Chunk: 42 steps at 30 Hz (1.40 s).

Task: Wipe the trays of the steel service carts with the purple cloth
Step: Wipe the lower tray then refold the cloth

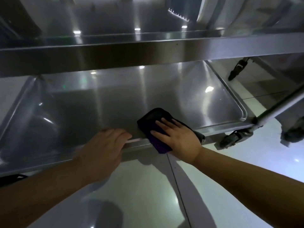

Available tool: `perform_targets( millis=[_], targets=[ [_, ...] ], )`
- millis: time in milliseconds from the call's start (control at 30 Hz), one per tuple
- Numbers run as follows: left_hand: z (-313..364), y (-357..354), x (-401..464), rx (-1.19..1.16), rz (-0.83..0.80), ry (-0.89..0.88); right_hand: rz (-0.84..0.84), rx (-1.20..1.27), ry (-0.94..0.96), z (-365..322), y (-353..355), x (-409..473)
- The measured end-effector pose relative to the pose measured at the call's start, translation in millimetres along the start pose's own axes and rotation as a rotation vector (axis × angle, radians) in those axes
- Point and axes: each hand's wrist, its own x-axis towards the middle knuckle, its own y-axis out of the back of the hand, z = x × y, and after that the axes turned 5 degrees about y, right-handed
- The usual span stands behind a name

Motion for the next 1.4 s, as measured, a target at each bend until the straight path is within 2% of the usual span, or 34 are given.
perform_targets(
  millis=[100, 167, 300, 467, 600, 733, 767, 867, 1000, 1067, 1167, 1300, 1400],
  targets=[
    [19, -11, 38, 0.055, -0.102, -0.083, 0.005, 0.004, -0.137, 40, 7, -45],
    [37, -19, 64, 0.122, -0.161, -0.072, 0.033, 0.007, -0.238, 66, 12, -74],
    [71, -39, 112, 0.077, -0.250, 0.128, 0.063, 0.063, -0.500, 114, 22, -129],
    [81, -60, 125, 0.093, -0.189, 0.355, 0.155, 0.207, -0.717, 128, 29, -140],
    [73, -73, 115, -0.092, 0.113, 0.369, 0.078, 0.203, -0.680, 113, 21, -103],
    [70, -78, 113, -0.131, 0.221, 0.383, -0.091, 0.219, -0.487, 91, 21, -45],
    [66, -83, 112, -0.120, 0.240, 0.394, -0.141, 0.226, -0.423, 83, 20, -27],
    [60, -83, 106, -0.045, 0.162, 0.459, -0.236, 0.292, -0.246, 58, 14, 25],
    [53, -84, 105, -0.060, 0.186, 0.541, -0.215, 0.298, -0.144, 65, 4, 45],
    [51, -84, 108, -0.049, 0.210, 0.505, -0.178, 0.241, -0.183, 88, 2, 37],
    [54, -82, 110, -0.100, 0.272, 0.493, -0.115, 0.209, -0.388, 134, 4, 14],
    [53, -83, 109, -0.073, 0.239, 0.460, -0.133, 0.195, -0.625, 193, 12, -26],
    [53, -82, 111, -0.060, 0.230, 0.468, -0.103, 0.183, -0.748, 209, 14, -37]
  ],
)
